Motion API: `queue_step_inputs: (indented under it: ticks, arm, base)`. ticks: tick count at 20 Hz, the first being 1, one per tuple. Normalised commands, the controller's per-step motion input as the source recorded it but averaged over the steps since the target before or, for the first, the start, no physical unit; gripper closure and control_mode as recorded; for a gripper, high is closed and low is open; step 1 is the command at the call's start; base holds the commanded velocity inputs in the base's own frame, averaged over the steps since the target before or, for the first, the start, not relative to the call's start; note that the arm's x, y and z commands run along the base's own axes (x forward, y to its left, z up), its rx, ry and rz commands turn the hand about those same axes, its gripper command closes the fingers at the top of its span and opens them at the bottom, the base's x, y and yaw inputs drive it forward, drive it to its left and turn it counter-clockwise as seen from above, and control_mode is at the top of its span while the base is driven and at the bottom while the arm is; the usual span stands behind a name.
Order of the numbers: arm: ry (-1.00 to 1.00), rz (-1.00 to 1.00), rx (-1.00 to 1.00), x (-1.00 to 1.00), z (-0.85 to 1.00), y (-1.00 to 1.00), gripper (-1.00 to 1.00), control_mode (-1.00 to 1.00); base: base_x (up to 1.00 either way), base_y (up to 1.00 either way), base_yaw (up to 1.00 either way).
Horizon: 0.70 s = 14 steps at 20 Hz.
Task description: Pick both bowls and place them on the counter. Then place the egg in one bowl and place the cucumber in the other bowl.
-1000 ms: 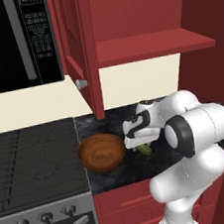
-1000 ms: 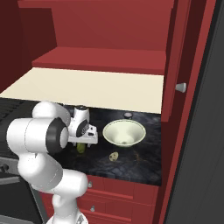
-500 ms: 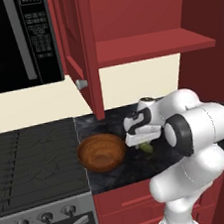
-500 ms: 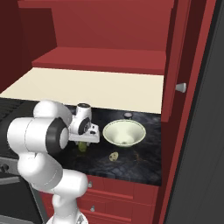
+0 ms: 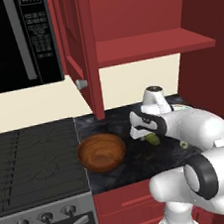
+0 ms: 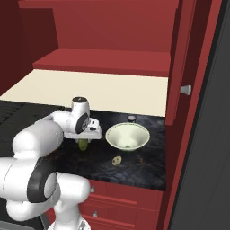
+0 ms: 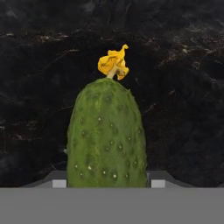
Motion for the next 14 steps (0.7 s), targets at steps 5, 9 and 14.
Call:
queue_step_inputs:
  ticks: [5,9,14]
  arm:
    - [-0.13,0.09,-0.01,-0.35,0.70,0.16,1.00,-1.00]
    - [-0.10,0.15,0.00,-0.13,0.48,0.32,1.00,-1.00]
    - [-0.04,0.21,0.01,0.00,0.21,0.53,1.00,-1.00]
  base:
    - [0.00,0.00,0.00]
    - [0.00,0.00,0.00]
    - [0.00,0.00,0.00]
